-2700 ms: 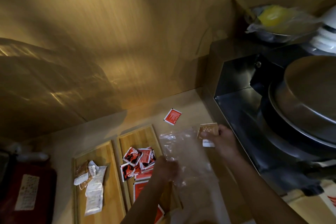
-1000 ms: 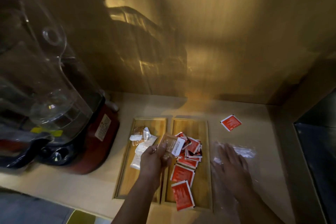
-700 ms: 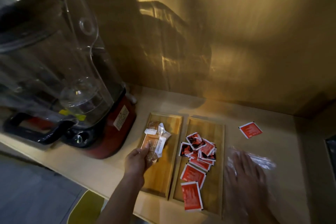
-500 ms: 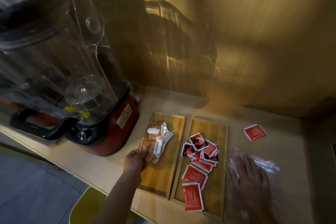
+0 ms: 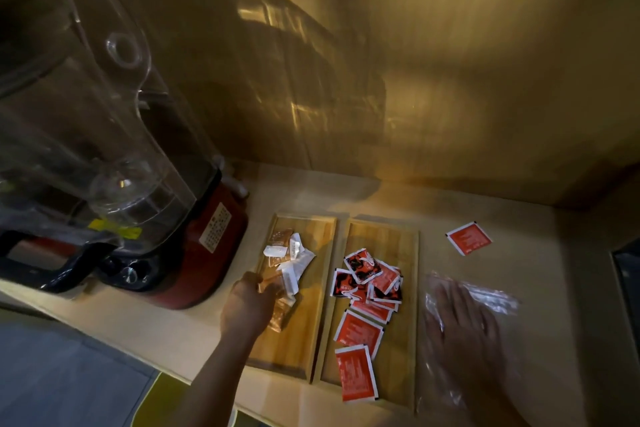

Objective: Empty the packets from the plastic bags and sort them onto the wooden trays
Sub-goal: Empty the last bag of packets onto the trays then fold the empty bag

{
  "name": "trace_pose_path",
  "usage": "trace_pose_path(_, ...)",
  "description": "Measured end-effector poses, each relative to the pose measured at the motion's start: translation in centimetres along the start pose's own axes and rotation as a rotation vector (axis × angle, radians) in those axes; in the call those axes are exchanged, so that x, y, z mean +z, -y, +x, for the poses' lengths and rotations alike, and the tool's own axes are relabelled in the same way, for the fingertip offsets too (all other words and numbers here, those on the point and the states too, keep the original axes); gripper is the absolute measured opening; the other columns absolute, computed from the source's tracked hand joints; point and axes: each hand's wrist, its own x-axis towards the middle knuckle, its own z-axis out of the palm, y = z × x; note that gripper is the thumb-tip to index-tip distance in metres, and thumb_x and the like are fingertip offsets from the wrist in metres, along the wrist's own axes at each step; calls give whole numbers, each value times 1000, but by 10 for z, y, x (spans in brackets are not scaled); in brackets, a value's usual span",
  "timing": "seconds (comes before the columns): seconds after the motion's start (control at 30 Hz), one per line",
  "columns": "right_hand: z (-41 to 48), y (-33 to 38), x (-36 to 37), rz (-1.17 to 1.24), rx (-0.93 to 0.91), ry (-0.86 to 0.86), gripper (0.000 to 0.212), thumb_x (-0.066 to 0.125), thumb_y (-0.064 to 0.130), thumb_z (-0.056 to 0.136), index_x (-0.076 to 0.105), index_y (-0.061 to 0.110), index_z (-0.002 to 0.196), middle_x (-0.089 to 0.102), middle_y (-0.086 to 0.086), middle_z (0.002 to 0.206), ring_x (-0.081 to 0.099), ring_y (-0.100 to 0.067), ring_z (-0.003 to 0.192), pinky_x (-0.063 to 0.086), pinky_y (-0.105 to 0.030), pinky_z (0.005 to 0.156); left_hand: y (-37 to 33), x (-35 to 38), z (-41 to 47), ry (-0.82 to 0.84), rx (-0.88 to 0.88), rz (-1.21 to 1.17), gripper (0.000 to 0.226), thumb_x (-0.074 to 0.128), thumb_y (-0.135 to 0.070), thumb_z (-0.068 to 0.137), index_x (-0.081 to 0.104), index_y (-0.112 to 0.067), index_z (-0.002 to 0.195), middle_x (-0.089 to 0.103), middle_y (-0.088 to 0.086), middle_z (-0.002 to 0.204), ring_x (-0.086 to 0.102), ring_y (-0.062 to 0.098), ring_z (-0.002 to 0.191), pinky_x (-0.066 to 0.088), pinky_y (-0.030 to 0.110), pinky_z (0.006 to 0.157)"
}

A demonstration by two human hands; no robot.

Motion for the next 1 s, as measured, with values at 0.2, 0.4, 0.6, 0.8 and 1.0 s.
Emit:
trace_pose_path(0.2,-1,4,-5,101,55,18,62,15,48,93,56,18,127,56,-7,135,51,-21,126,31,-42,102,-83,22,-12,37,361,60,29,54,-30,90,61,-11,109,67,14,114,63,31,105,49,35,83)
trace_pose_path(0.4,1,5,-7,167,46,-19,56,22,46,92,58,19,125,57,-5,135,51,-20,127,33,-41,103,-163,84,-7,221,668,251,35,51,-30,91,55,-9,119,59,13,125,55,30,116,45,37,94)
trace_pose_path(0.6,2,3,-1,196,58,-49,51,28,45,92,52,23,131,52,2,140,41,-15,132,31,-39,106,-215,140,-3,304,756,356,36,47,-31,92,53,-5,117,56,20,122,53,36,115,45,41,94)
trace_pose_path(0.8,4,-1,7,154,32,-65,49,35,44,90,54,22,129,53,1,139,47,-16,131,31,-38,105,-241,195,-4,332,711,380,57,56,-43,86,46,-3,125,48,21,128,46,37,120,40,44,98)
trace_pose_path(1.0,7,-3,13,177,42,-138,48,33,44,90,61,21,122,60,-1,131,54,-15,123,36,-39,99,-243,228,-7,284,615,420,75,67,-48,76,40,-5,131,36,20,137,36,37,125,31,42,103)
